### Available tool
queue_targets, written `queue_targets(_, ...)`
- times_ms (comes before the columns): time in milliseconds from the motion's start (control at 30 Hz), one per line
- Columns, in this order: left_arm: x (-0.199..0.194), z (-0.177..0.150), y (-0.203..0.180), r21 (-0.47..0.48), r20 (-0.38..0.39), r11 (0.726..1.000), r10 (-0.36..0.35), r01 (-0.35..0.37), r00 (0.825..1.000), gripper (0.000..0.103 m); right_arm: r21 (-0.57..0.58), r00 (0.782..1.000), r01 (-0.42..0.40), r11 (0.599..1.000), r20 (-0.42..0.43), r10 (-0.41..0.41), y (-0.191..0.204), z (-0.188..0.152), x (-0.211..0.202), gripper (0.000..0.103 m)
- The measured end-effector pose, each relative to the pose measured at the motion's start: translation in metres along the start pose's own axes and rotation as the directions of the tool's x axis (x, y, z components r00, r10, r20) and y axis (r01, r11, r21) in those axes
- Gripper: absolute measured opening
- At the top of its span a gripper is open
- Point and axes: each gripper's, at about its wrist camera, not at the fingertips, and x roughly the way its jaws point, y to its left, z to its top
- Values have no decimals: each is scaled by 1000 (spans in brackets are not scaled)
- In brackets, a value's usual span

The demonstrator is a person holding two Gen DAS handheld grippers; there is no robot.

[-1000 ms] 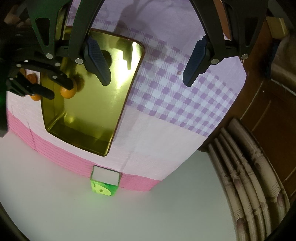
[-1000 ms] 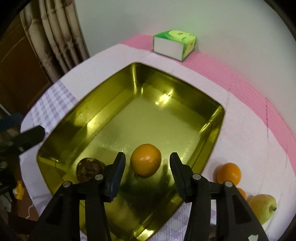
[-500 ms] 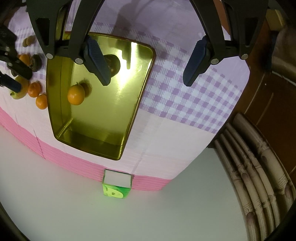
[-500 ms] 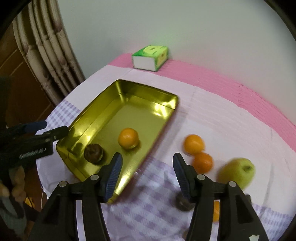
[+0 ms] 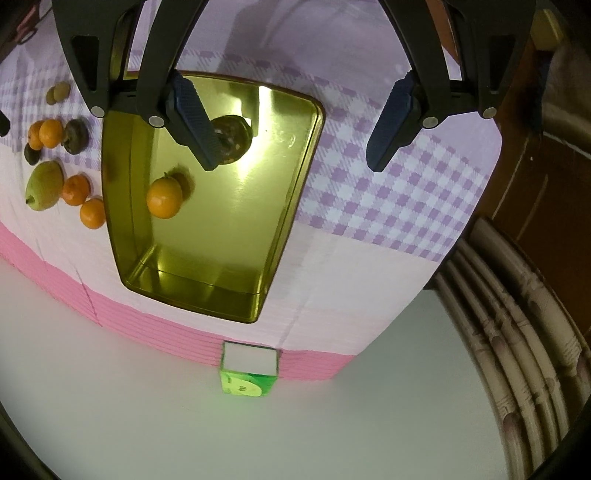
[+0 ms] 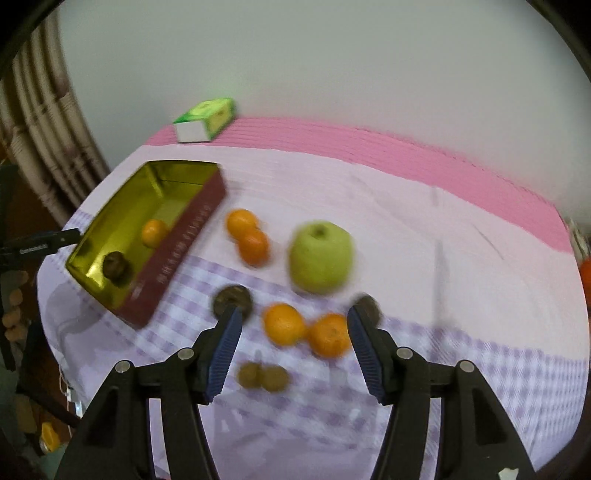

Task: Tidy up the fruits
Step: 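Move the right gripper back and grasp another dark brown fruit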

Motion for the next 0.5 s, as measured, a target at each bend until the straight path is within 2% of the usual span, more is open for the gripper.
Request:
queue_targets(300,-5,-4,-18,72,14,997,-8,7,1000,84,82,998,31,996,-65,-26,-36,-43,7,56)
queue_targets(433,-6,-5,-25,100,17,995,-12,10,1000,84,81,996,34,996,-83,-27,-39,-44,19,55)
queue_targets(500,-5,-5,-27,110,16,994,-16,14,1000,84,71,996,32,997,-84,-26,-39,-43,24,51)
